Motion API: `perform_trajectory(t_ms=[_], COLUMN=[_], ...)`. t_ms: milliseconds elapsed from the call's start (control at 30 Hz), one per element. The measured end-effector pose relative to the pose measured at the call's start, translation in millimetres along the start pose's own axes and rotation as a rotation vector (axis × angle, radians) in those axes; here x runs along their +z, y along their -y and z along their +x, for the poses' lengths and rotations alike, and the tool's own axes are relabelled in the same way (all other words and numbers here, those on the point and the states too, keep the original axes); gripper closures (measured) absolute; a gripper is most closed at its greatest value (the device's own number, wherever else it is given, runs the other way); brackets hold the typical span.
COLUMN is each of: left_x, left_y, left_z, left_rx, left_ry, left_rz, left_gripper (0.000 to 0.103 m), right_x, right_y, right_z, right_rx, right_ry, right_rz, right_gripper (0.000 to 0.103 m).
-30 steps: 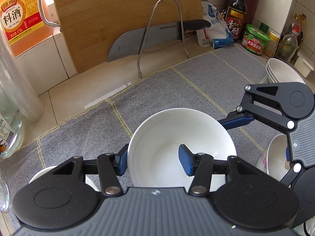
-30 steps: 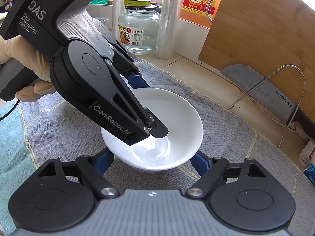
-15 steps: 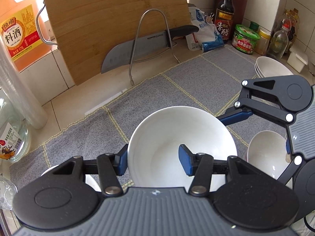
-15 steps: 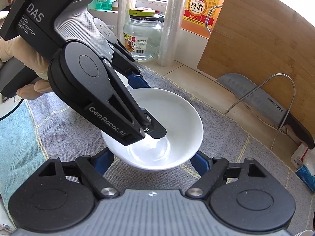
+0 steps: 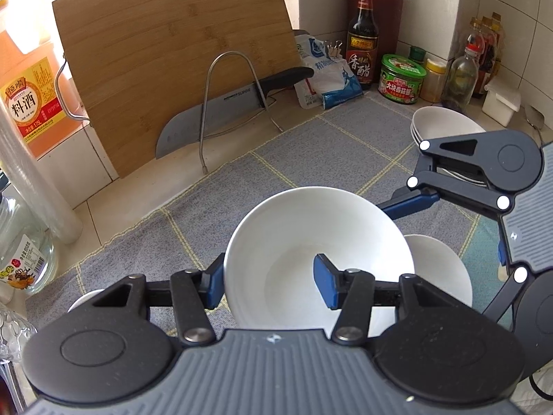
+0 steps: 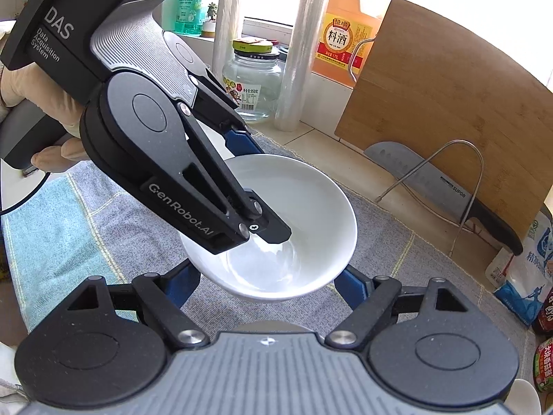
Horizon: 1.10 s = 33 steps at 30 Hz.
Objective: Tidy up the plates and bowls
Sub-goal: 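Carry the held white bowl with the left gripper toward another bowl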
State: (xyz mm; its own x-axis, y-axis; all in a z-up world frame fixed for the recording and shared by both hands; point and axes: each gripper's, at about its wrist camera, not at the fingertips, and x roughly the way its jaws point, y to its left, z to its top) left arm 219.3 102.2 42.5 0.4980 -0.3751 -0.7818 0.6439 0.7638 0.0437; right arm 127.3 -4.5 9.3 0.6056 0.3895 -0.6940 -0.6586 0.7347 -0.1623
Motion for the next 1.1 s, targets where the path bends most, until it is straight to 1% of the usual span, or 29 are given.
perform_trajectory(t_ms=[267, 600, 833, 1100], left_x=[3, 4, 3, 0], left_y=[30, 64, 78, 80], left_z=[-9, -2, 8, 18], left_rx=[-0.02, -0.081, -0.119, -0.131], left_ry=[0.015, 0.01, -0.011, -0.036], left_rz=[0.026, 0.05, 0.056, 0.044], left_gripper=[0.051, 0.051, 0.051, 0.051], right_x=[-18, -46, -61, -69], right_y=[-1, 2, 7, 11], right_z=[-28, -51, -56, -50], right_rx=[-0.023, -0.042, -0.037, -0.014], right_ry=[0.005, -0.031, -0.064, -0.092], right_rz=[0.004, 0.033, 0.067, 0.1], right_gripper=[0.015, 0.015, 0.015, 0.015])
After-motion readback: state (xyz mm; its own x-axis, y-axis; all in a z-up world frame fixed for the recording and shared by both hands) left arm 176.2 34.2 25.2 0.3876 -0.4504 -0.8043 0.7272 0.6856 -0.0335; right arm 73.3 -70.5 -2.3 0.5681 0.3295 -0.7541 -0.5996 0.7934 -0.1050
